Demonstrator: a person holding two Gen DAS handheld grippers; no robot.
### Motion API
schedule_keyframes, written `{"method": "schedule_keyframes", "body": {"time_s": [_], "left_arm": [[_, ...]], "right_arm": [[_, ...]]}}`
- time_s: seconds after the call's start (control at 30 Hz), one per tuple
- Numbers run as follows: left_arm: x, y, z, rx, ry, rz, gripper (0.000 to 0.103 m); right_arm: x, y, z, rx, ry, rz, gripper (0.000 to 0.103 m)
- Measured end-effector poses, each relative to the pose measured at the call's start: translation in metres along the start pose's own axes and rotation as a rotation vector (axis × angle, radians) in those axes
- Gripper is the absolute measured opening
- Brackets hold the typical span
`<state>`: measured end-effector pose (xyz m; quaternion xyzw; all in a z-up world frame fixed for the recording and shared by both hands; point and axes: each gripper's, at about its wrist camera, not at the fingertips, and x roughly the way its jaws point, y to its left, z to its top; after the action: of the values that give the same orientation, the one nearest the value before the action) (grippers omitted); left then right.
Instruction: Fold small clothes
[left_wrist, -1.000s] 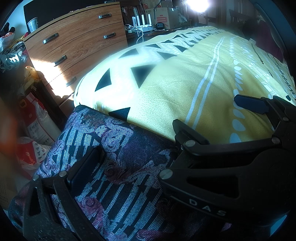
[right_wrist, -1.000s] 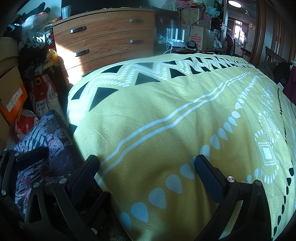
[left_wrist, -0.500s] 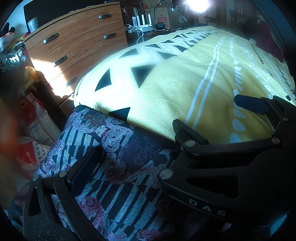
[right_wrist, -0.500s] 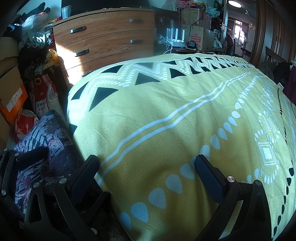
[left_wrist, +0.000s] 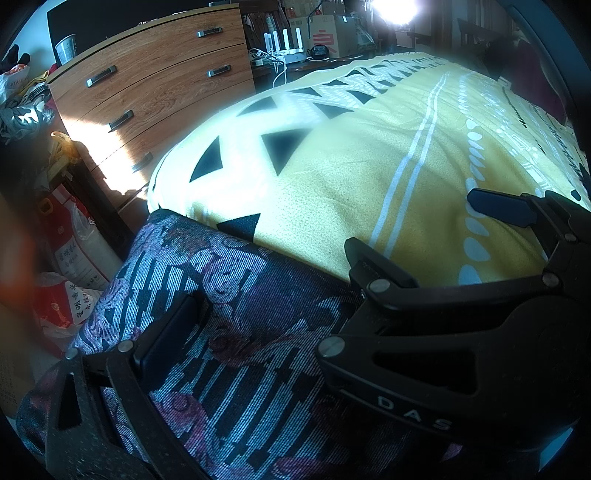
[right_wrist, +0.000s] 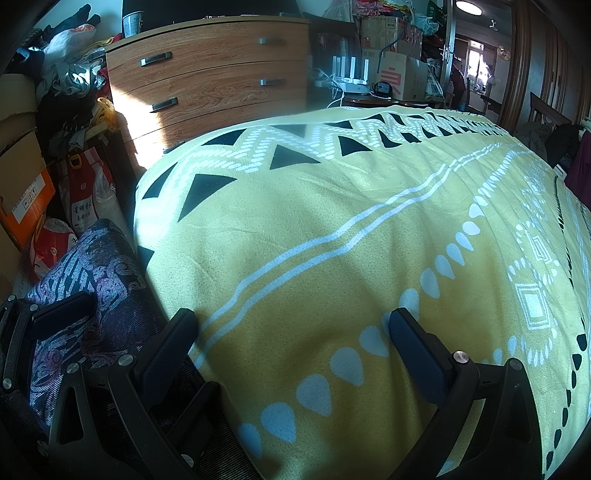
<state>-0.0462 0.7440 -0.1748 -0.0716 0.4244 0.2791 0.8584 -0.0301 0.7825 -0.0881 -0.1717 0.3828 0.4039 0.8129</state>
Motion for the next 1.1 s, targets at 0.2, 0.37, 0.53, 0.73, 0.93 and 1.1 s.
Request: {"method": "schedule_keyframes", "body": {"time_s": [0.2,0.37,0.53,0.73,0.93,1.1], "left_arm": [[0.0004,-0.0016,0.0001,0.0,0.0,0.0,0.103],[0.0007,-0.0032,0.0001,0.0,0.0,0.0,0.103],[0.0007,-0.0025,0.0,0.0,0.0,0.001,0.103],[0.0005,-0.0003,-0.0004,0.0,0.0,0.001,0.103],[0.001,-0.0027,-0.0002,0.0,0.0,0.001,0.103],[0.0007,-0.0007,-0.0005,0.0,0.0,0.001,0.103]], "right_arm": [[0.0,0.0001,0.0001,0.0,0.0,0.0,0.103],[0.0,0.0004,0.0001,0.0,0.0,0.0,0.103],[0.0001,-0.0001,0.0001,0.0,0.0,0.0,0.103],[0.0001,-0.0009,0.0,0.0,0.0,0.0,0.103],[0.0004,-0.0039,-0.0001,0.0,0.0,0.0,0.103],[0.0003,-0.003,0.0,0.0,0.0,0.0,0.103]]}}
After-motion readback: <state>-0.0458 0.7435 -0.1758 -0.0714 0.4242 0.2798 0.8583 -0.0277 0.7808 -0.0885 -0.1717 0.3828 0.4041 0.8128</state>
